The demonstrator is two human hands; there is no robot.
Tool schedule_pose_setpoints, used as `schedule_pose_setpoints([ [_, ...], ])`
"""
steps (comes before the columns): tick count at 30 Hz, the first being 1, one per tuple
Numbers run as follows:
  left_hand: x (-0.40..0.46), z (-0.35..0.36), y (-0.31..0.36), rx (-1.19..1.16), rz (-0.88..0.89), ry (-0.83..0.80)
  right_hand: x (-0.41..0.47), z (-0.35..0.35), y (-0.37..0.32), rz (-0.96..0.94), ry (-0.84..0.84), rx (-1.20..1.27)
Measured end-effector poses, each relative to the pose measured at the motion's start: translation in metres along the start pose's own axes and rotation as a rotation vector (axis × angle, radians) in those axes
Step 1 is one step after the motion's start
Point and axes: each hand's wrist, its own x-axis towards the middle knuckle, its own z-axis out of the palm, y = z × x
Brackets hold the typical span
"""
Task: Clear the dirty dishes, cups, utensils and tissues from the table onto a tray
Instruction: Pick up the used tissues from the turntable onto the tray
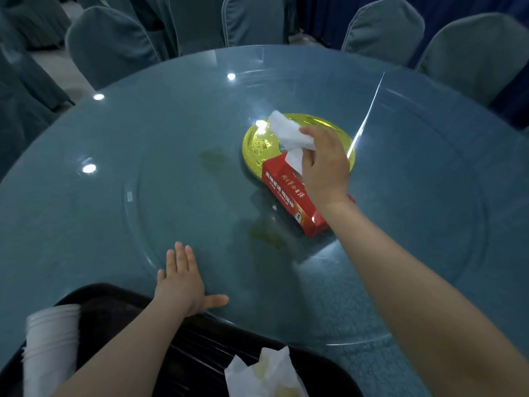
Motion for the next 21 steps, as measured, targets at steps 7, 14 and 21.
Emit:
schedule_pose_setpoints([
  [7,-0.001,-0.001,0.000,0.003,0.002,-0.013,-0.080,0.009,-0.021,-0.098,-0.263,0.152],
  [14,0.000,0.000,0.000,-0.002,0.007,-0.013,-0.129,0.046,0.029,0.190,-0.899,-0.123],
  [21,0.003,0.001,-0.003,0.002,0.011,-0.007,-0.120,0.072,0.031,0.084,-1.072,-0.303],
])
